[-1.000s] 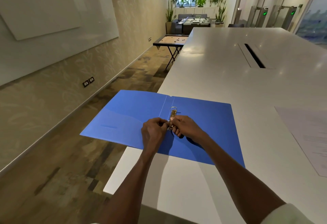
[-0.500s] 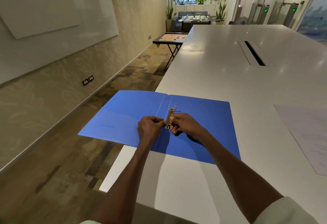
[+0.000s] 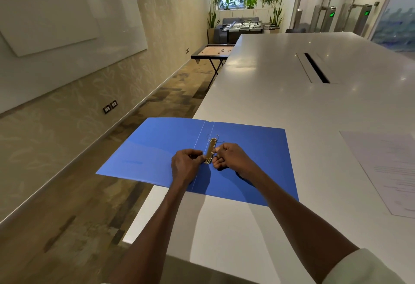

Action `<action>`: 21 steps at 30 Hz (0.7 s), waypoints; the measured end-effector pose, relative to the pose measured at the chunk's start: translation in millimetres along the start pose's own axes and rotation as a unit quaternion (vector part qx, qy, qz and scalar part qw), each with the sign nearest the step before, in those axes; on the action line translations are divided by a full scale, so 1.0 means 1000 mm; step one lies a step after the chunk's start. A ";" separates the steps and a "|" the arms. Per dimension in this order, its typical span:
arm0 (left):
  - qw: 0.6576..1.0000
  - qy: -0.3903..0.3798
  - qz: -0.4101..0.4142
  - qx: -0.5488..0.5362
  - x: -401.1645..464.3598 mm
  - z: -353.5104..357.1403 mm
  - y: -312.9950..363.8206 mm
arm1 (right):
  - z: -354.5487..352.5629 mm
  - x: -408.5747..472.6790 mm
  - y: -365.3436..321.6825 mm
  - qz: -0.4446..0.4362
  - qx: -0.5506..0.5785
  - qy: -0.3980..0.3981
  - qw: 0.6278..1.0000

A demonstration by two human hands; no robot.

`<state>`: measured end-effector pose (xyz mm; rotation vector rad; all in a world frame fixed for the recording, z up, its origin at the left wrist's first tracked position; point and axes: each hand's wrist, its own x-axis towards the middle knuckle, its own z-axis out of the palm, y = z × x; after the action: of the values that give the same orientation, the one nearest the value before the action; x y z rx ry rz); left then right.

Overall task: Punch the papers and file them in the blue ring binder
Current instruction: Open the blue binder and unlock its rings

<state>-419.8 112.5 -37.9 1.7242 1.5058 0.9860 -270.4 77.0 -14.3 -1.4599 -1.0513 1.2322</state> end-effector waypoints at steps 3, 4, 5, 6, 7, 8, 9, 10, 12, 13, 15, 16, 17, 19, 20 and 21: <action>1.000 -0.028 -0.014 -0.005 0.000 -0.003 0.004 | -0.003 -0.004 0.003 -0.016 -0.060 0.038 0.997; 1.000 -0.024 -0.015 0.001 -0.001 -0.004 0.007 | -0.005 -0.007 0.003 -0.023 -0.070 0.044 0.996; 1.000 -0.012 -0.013 0.009 -0.003 -0.004 0.010 | -0.007 -0.009 0.003 -0.035 -0.083 0.051 0.995; 1.000 0.006 -0.009 0.016 -0.005 -0.004 0.014 | -0.009 -0.012 0.003 -0.047 -0.099 0.057 0.992; 0.999 0.027 -0.003 0.020 -0.006 -0.004 0.018 | -0.012 -0.015 0.002 -0.059 -0.114 0.063 0.990; 0.999 0.044 0.001 0.017 -0.009 -0.003 0.024 | -0.016 -0.017 0.002 -0.067 -0.124 0.070 0.988; 0.998 0.057 0.007 0.010 -0.011 -0.002 0.031 | -0.019 -0.020 0.002 -0.075 -0.129 0.079 0.986; 0.998 0.065 0.016 0.001 -0.014 -0.001 0.039 | -0.023 -0.022 0.001 -0.083 -0.135 0.090 0.983; 0.997 0.069 0.036 -0.019 -0.019 0.003 0.053 | -0.032 -0.029 0.000 -0.104 -0.154 0.114 0.976; 0.996 0.067 0.046 -0.028 -0.021 0.006 0.061 | -0.037 -0.033 0.000 -0.114 -0.162 0.125 0.972; 0.995 0.059 0.063 -0.044 -0.027 0.014 0.075 | -0.048 -0.042 -0.002 -0.132 -0.168 0.145 0.966; 0.995 0.053 0.069 -0.050 -0.029 0.020 0.081 | -0.054 -0.047 -0.002 -0.139 -0.166 0.156 0.964; 0.995 0.046 0.073 -0.055 -0.033 0.025 0.087 | -0.061 -0.052 -0.001 -0.145 -0.163 0.168 0.961; 0.994 0.032 0.086 -0.054 -0.039 0.037 0.098 | -0.075 -0.063 -0.002 -0.153 -0.159 0.188 0.957; 0.994 0.027 0.093 -0.051 -0.043 0.044 0.103 | -0.083 -0.070 -0.002 -0.156 -0.160 0.196 0.955; 0.993 0.021 0.103 -0.050 -0.046 0.052 0.108 | -0.091 -0.077 -0.003 -0.159 -0.158 0.204 0.953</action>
<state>-322.8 52.8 21.0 1.8219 1.2987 1.1885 -190.3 -8.4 10.1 -1.6180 -1.1706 0.5185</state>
